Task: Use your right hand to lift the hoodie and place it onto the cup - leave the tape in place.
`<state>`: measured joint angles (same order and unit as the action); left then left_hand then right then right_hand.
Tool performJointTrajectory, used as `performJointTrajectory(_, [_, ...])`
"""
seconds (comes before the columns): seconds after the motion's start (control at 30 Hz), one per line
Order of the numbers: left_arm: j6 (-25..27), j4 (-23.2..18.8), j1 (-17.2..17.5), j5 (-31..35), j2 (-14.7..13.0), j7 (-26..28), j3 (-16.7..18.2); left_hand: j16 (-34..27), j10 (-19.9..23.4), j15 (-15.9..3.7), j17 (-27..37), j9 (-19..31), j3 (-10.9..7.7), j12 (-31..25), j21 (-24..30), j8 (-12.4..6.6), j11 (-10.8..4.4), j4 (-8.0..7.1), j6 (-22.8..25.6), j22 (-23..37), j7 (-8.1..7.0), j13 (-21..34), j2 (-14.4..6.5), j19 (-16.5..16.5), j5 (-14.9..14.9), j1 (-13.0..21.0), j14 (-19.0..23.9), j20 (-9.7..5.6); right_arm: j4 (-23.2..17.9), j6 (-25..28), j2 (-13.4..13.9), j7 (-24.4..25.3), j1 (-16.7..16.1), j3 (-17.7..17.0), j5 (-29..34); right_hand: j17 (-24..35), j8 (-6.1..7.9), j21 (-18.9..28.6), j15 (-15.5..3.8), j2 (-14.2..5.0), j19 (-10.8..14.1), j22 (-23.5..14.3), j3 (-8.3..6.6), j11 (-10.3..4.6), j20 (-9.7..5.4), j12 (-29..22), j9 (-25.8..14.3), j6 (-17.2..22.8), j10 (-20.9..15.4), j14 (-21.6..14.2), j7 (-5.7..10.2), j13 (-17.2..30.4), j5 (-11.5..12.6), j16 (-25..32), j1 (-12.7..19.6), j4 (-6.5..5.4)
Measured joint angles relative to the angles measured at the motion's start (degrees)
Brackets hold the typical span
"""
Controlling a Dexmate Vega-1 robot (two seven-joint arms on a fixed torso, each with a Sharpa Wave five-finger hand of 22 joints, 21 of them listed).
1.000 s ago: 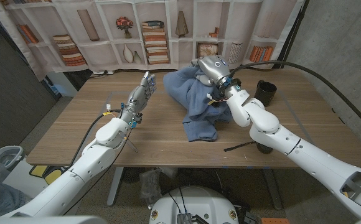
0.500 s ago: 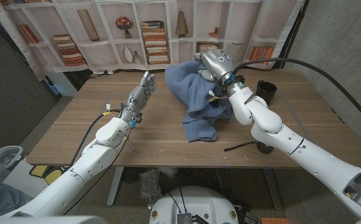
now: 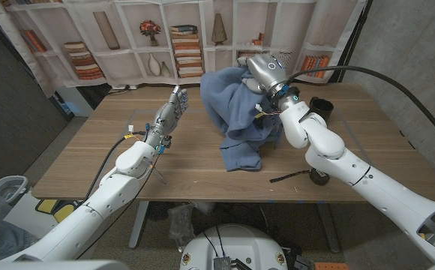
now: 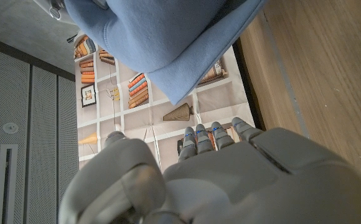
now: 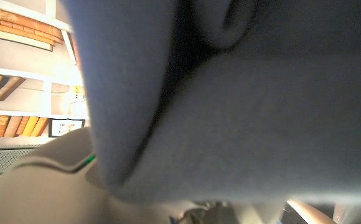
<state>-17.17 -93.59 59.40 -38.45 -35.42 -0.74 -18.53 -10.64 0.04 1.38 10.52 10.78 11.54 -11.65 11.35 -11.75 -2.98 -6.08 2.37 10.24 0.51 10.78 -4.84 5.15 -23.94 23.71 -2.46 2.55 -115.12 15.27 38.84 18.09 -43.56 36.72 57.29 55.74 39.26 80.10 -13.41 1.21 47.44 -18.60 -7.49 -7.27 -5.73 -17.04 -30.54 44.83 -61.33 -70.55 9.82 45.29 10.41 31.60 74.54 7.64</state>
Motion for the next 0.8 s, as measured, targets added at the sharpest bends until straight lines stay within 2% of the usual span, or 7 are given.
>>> performJointTrajectory(0.67, [0.12, -1.12, 0.45, 0.29, -0.34, 0.51, 0.11, 0.00, 0.00, 0.00, 0.00, 0.00, 0.26, 0.00, 0.00, 0.00, 0.00, -0.21, 0.00, 0.00, 0.00, 0.00, 0.00, 0.00, 0.24, 0.00, 0.00, -0.04, -1.55, 1.11, -0.05, 0.51, -0.14, -1.93, -0.78, 0.11, 0.00, 0.22, 0.02, 0.00, 0.00, 1.06, 0.01, 0.31, 0.00, 0.90, -0.07, 0.00, -0.29, 0.01, 0.00, 0.85, -0.01, 0.46, 0.00, 0.00])
performJointTrajectory(0.8, [0.13, -1.27, 0.61, 0.29, -0.43, 0.62, 0.27, 0.00, 0.00, 0.00, 0.00, 0.00, 0.47, 0.00, 0.00, 0.00, 0.00, 0.00, 0.00, 0.00, 0.00, 0.00, -0.17, -0.02, 0.24, 0.17, 0.00, -1.04, -2.08, 1.32, -0.04, 0.53, -0.14, -2.47, -0.94, 0.11, 0.00, 0.44, 0.02, 0.00, 0.00, 1.33, 0.01, 0.31, 0.00, 1.08, -0.06, 0.00, -0.29, 0.01, 0.00, 1.04, -0.01, 0.46, 0.00, 0.00])
